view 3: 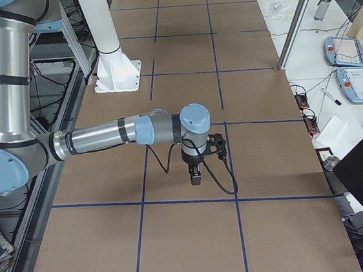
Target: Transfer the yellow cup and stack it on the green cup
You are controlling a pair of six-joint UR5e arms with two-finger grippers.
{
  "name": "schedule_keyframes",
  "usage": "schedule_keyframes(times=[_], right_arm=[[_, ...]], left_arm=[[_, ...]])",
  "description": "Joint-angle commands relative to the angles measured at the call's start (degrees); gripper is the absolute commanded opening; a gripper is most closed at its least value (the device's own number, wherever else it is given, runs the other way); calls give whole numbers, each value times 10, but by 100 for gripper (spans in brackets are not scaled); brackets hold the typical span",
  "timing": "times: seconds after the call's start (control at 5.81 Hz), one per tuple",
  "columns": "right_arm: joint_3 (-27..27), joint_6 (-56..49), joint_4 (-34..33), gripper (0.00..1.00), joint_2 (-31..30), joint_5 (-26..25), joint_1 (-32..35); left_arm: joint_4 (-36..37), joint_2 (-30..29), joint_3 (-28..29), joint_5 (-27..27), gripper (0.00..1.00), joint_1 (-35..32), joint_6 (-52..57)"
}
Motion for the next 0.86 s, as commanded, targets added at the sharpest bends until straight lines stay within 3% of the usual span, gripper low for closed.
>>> schedule_keyframes(times=[0.0, 0.34, 0.69], right_arm=[[-5, 7, 0, 100, 2, 1, 3], [-5, 10, 1, 100, 10, 1, 3], [-4, 10, 1, 100, 13, 1, 2]], left_arm=[[-39, 72, 12, -14, 100, -15, 3], [-104, 98, 40, -14, 100, -16, 4], [-110, 94, 31, -11, 100, -15, 1]])
